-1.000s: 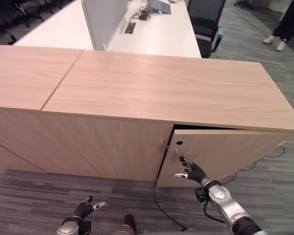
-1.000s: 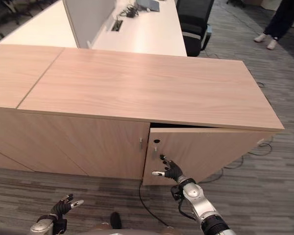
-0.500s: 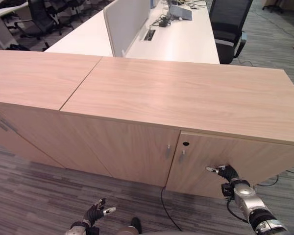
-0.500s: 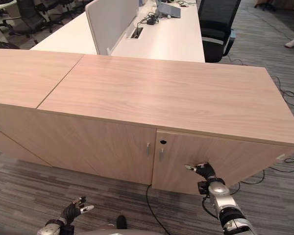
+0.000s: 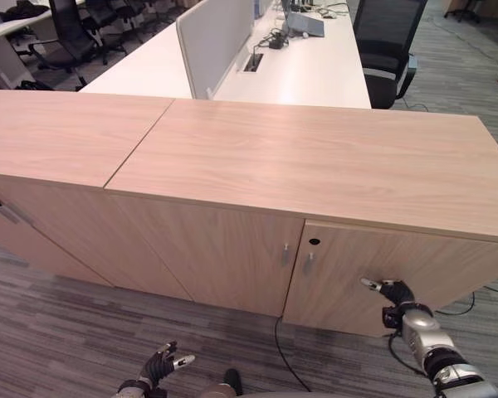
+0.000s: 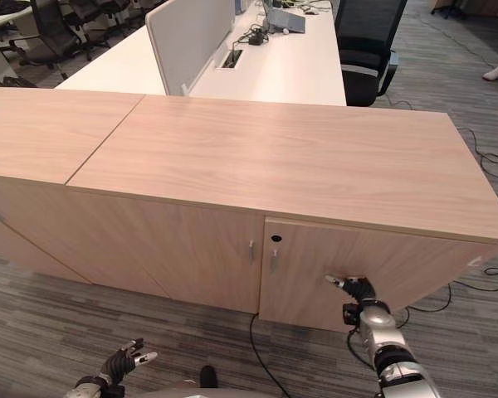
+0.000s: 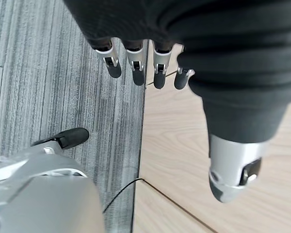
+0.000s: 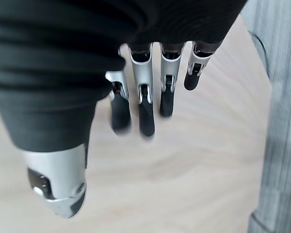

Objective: Put the empty folder in the office cabinet

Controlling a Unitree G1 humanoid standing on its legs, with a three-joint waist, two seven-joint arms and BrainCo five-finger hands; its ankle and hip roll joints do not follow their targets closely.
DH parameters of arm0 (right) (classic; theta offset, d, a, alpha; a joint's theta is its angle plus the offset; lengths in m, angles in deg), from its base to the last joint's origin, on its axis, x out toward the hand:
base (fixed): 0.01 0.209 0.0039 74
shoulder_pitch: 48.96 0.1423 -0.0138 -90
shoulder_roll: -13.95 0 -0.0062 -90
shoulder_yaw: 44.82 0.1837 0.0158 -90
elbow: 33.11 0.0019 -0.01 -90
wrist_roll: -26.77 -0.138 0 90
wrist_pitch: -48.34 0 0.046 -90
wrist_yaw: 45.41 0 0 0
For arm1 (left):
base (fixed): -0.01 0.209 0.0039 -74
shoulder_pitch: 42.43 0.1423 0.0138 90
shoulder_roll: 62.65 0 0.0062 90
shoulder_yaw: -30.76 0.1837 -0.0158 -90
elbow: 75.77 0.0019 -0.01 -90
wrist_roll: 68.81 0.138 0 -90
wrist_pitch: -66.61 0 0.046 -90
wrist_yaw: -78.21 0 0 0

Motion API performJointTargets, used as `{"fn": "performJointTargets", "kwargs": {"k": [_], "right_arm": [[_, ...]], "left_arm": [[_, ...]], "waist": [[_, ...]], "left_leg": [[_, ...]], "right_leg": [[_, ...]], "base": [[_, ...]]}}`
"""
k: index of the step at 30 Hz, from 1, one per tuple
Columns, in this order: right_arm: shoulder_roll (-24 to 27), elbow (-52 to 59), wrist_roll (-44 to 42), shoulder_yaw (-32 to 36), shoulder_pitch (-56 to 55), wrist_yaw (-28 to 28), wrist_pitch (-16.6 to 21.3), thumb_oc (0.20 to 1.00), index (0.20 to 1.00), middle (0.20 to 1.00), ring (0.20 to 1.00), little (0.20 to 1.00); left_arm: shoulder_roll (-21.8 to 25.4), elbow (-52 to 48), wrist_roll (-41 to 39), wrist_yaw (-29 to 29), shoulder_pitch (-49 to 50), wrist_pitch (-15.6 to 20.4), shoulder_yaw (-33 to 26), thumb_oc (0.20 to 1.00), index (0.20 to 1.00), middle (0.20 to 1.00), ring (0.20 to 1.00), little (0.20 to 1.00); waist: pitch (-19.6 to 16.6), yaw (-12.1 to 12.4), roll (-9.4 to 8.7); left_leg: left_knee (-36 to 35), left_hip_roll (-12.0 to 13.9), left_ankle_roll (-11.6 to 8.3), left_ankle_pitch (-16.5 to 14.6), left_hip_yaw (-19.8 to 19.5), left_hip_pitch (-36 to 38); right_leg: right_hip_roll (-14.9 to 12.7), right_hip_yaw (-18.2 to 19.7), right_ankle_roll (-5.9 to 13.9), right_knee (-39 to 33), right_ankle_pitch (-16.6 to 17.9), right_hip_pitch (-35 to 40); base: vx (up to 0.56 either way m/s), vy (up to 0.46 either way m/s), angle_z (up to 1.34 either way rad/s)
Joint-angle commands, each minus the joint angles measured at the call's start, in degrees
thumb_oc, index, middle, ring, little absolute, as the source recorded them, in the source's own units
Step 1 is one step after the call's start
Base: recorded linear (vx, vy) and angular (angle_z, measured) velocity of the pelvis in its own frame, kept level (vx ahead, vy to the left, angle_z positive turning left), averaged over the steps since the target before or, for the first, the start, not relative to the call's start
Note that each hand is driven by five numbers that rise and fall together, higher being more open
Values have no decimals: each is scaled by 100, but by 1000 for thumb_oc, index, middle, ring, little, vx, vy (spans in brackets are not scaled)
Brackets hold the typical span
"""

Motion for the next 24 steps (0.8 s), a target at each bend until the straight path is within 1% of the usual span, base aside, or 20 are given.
{"fn": "performJointTargets", "kwargs": {"k": [1,2,3,5,6,9,16,24], "right_arm": [[-198,-283,144,-130,304,120,238,1000,1000,1000,1000,1000],[-201,-281,145,-130,299,119,239,1000,1000,1000,1000,1000],[-361,-469,226,-174,66,178,215,1000,1000,1000,1000,1000],[-522,-732,395,-254,-208,250,160,1000,1000,1000,1000,1000],[-663,-1093,552,-308,-427,350,98,1000,1000,1000,1000,1000],[-731,-1341,792,-355,-681,419,30,1000,1000,1000,1000,1000],[-671,-1598,747,-88,-778,363,9,1000,1000,1000,1000,1000],[-624,-1716,494,116,-668,287,19,1000,1000,1000,1000,1000]], "left_arm": [[13,383,93,134,-423,157,67,1000,1000,1000,1000,1000],[14,387,94,135,-421,161,68,1000,1000,1000,1000,1000],[-29,495,139,165,-466,160,31,1000,1000,1000,1000,1000],[-97,638,154,200,-505,168,-26,1000,1000,1000,1000,1000],[-144,728,163,227,-544,171,-55,1000,1000,1000,1000,1000],[-177,726,130,235,-543,182,-83,1000,1000,1000,1000,1000],[-283,823,25,269,-588,179,-98,1000,1000,1000,1000,1000],[-333,846,-17,284,-607,194,-71,1000,1000,1000,1000,1000]], "waist": [[-58,71,-36],[-62,70,-38],[-62,25,-35],[-59,-29,-31],[-56,-79,-23],[-46,-154,-10],[-30,-282,-8],[-32,-307,13]], "left_leg": [[36,347,-310,-116,149,191],[36,347,-310,-117,148,190],[34,344,-309,-123,157,204],[32,340,-304,-135,162,223],[28,331,-302,-146,164,240],[31,333,-298,-154,174,259],[36,355,-296,-170,279,322],[32,373,-304,-174,328,357]], "right_leg": [[28,217,24,327,-201,-93],[27,216,24,326,-201,-93],[28,236,19,330,-207,-96],[27,242,17,337,-208,-92],[25,255,16,347,-210,-92],[17,284,14,362,-211,-105],[23,402,13,365,-194,-131],[33,424,14,326,-174,-125]], "base": [[3,9,9],[6,12,13],[6,6,11],[1,5,3],[0,0,0],[-3,6,-1],[-19,18,-18],[0,0,0]]}}
